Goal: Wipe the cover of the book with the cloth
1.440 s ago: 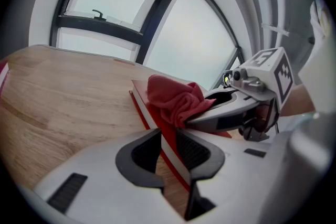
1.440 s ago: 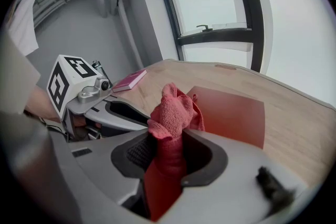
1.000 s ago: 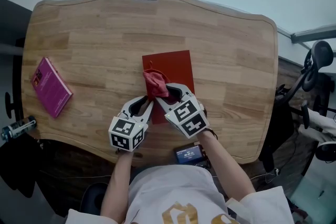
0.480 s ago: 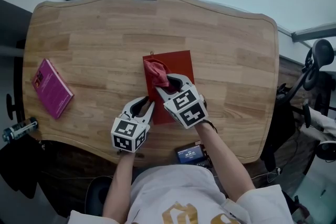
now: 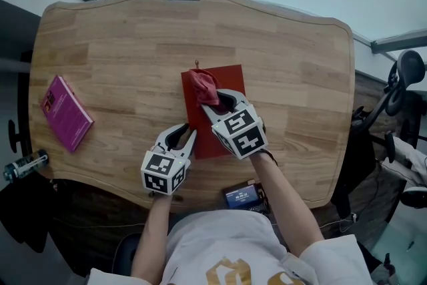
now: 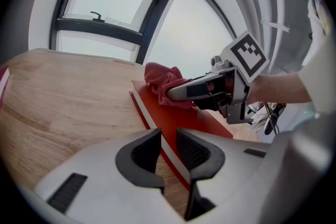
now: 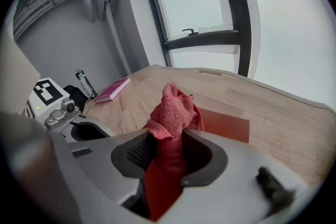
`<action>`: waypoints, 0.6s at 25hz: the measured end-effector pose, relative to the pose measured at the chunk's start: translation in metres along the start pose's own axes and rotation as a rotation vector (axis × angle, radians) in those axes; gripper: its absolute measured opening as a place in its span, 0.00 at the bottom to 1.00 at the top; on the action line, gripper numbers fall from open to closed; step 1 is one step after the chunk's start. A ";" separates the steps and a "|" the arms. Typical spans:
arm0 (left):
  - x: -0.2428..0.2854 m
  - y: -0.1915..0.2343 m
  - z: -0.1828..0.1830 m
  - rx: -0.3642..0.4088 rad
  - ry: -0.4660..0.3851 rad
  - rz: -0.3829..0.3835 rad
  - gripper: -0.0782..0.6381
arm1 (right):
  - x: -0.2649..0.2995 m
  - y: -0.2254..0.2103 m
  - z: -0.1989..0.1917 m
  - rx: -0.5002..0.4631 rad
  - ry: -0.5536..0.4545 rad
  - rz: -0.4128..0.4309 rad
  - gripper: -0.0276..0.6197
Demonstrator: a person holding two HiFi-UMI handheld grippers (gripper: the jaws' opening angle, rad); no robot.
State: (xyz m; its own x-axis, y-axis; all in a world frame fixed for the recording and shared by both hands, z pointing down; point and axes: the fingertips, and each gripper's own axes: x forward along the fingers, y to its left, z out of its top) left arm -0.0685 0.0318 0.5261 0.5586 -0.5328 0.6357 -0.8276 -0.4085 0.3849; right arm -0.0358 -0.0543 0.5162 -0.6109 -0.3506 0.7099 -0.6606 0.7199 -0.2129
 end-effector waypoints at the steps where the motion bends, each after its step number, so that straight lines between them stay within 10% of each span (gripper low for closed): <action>1: 0.000 0.000 0.000 -0.002 -0.001 0.000 0.24 | -0.001 -0.002 -0.001 0.005 0.003 -0.003 0.26; 15: 0.000 0.000 0.000 0.001 -0.005 0.010 0.24 | -0.022 -0.033 -0.017 0.065 0.008 -0.095 0.26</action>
State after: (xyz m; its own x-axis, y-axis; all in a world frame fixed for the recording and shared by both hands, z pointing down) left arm -0.0686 0.0317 0.5258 0.5504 -0.5409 0.6360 -0.8332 -0.4040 0.3775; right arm 0.0065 -0.0603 0.5187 -0.5412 -0.4102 0.7341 -0.7423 0.6432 -0.1878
